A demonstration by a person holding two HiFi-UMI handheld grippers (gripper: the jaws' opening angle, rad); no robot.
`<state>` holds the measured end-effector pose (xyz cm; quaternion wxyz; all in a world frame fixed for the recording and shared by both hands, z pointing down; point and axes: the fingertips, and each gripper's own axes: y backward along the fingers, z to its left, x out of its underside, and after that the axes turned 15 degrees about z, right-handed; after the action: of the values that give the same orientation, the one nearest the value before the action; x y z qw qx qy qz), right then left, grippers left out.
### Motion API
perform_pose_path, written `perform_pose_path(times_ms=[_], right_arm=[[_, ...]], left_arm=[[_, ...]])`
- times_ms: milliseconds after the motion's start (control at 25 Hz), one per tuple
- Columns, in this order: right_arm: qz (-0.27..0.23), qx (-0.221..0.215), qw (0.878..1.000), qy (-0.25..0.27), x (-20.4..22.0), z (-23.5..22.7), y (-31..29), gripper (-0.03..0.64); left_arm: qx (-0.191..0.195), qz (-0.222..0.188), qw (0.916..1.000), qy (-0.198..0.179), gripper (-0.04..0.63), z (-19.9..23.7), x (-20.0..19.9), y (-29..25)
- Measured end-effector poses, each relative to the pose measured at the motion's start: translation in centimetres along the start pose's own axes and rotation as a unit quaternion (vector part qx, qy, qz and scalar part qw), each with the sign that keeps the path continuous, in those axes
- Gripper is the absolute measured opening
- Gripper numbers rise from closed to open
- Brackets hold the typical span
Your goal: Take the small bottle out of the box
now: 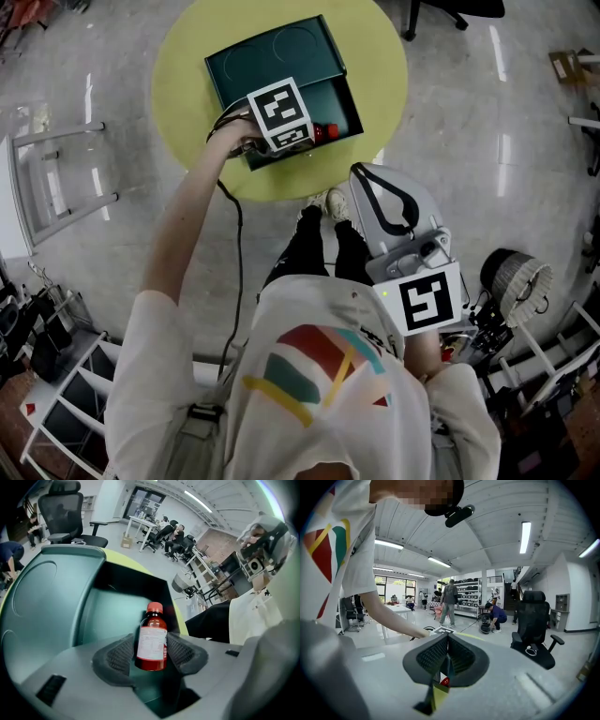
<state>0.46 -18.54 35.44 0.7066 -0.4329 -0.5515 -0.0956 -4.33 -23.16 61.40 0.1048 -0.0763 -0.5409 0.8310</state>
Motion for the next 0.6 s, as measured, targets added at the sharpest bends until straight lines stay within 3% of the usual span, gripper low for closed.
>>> perform_pose_path(times_ms=[600], right_arm=[[0.016, 0.013, 1.000, 0.008, 1.2, -0.1, 0.0, 0.005]], left_arm=[[-0.023, 0.021, 0.9994, -0.012, 0.227, 0.4, 0.0, -0.5]])
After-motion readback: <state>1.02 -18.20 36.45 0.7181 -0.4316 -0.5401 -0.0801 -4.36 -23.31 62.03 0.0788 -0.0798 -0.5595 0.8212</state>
